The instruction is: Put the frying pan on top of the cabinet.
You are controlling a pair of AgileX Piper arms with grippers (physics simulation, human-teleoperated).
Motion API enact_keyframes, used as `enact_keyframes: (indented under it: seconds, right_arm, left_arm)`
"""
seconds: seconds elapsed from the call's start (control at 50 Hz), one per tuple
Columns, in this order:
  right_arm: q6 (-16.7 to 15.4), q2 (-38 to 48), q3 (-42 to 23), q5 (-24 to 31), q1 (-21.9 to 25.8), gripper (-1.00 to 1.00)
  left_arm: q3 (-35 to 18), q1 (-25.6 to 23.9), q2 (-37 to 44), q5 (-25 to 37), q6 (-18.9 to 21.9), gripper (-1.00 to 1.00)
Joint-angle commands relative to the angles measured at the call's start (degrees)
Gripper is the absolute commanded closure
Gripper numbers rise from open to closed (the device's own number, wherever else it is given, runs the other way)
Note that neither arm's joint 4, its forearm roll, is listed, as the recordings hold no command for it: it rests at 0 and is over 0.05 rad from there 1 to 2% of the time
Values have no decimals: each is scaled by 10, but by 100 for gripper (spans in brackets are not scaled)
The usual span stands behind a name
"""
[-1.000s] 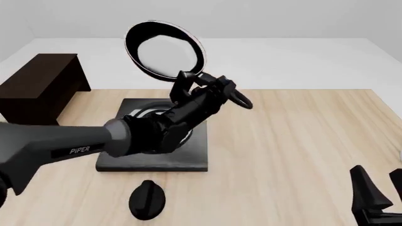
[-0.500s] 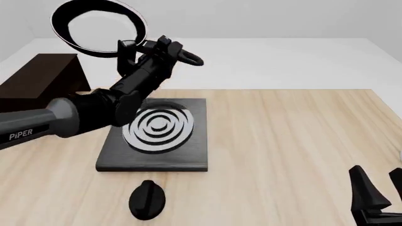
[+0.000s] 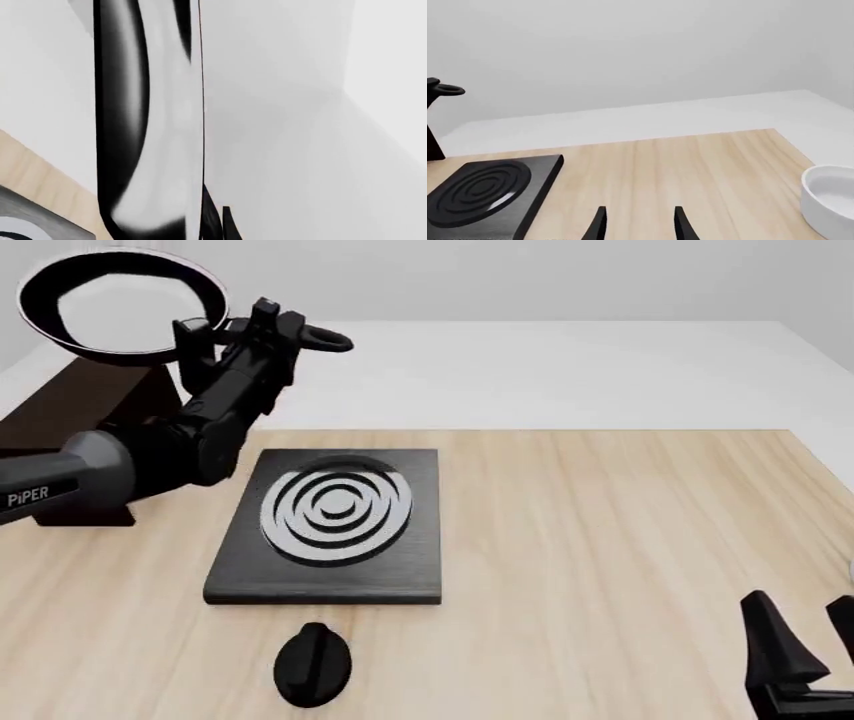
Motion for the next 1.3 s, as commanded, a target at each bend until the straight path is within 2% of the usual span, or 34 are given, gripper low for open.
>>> enact_keyframes:
  seconds: [0.02,0.32,0.58,0.82,0.98,1.1,1.3]
  right_arm:
    - [-3,0,6,-4,2,-100]
    - [-7,8,-2,-3,4,-100]
    - [-9,14,-13,2,4,-100]
    - [-11,14,-7,-4,6,-100]
    - [-14,17,-9,-4,7,-100]
    - [-16,20,-11,-4,10,-100]
    - [-19,24,-15,-3,10,-100]
  left_arm:
    - [-15,55,16,-20,-12,100]
    - [-52,93,30,11,2,100]
    - [-65,128,62,9,-5,100]
    - [-86,165,75,19,4,100]
    - [-108,179,83,27,-1,100]
    - [-104,189,89,12,-20,100]
    - [-102,188,110,2,-24,100]
